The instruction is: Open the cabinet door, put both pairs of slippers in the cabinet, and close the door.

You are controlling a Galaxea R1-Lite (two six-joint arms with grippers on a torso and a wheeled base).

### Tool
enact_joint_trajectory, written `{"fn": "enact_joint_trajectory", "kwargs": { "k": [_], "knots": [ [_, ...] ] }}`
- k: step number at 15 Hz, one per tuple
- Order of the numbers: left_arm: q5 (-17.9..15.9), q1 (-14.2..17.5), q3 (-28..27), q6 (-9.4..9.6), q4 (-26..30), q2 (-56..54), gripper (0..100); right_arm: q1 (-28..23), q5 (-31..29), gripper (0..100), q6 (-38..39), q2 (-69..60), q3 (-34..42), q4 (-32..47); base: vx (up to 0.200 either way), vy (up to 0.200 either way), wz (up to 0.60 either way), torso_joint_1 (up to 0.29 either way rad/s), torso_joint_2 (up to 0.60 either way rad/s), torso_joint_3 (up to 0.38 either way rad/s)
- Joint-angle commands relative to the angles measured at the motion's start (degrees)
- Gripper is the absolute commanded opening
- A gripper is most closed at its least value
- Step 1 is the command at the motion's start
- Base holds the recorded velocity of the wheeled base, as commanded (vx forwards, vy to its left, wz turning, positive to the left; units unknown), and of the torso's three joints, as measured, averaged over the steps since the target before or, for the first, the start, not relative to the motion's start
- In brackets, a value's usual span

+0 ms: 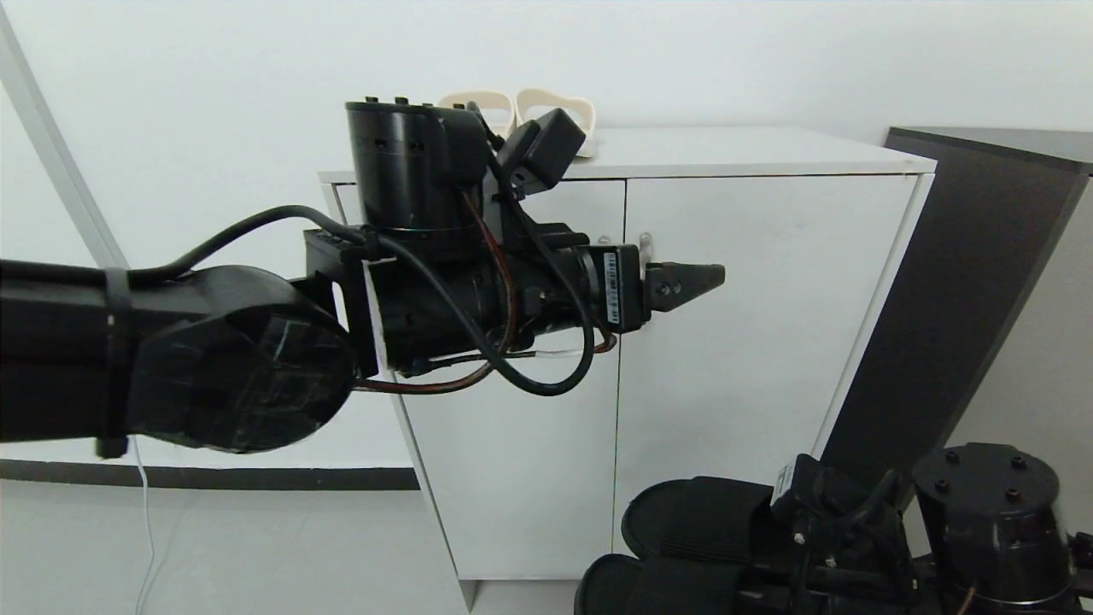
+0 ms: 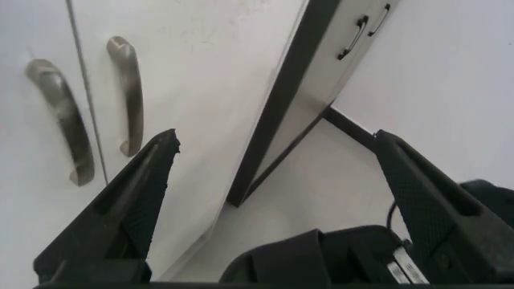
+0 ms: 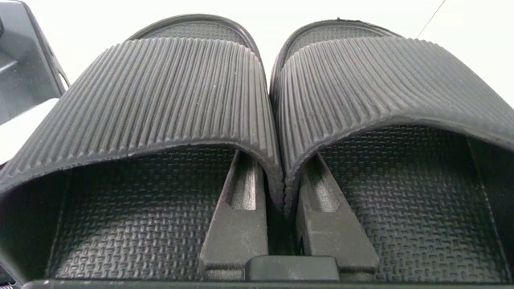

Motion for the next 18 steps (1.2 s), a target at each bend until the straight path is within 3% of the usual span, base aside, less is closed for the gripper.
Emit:
{"fn": "enact_joint_trajectory", "kwargs": {
  "k": [1,3,5,12,18],
  "knots": [
    [0.2,0.07,-1.5,-0.1,-0.01,4.05,100,0.03,0.03,0,-0.02,0.23,0.24,0.0,0.0,0.0,0.0,0.0,0.0,0.0],
    [-0.06,0.86,-2.73,-0.27,-0.19,5.89,100,0.03,0.03,0,-0.02,0.4,0.24,-0.09,0.0,0.0,0.0,0.0,0.0,0.0],
    [-0.06,1.48,-5.1,-2.29,-0.19,7.47,100,0.03,0.03,0,-0.02,0.4,0.24,-0.09,0.0,0.0,0.0,0.0,0.0,0.0],
    [-1.9,5.0,-8.35,-2.47,0.08,10.9,100,0.03,0.12,0,-0.11,0.4,0.42,0.0,0.0,0.0,0.0,0.0,0.0,0.0],
    [-2.08,5.26,-13.36,-2.91,1.04,15.47,100,0.03,0.21,0,-0.02,0.58,0.51,0.0,0.0,0.0,0.0,0.0,0.0,0.0]
  ]
}}
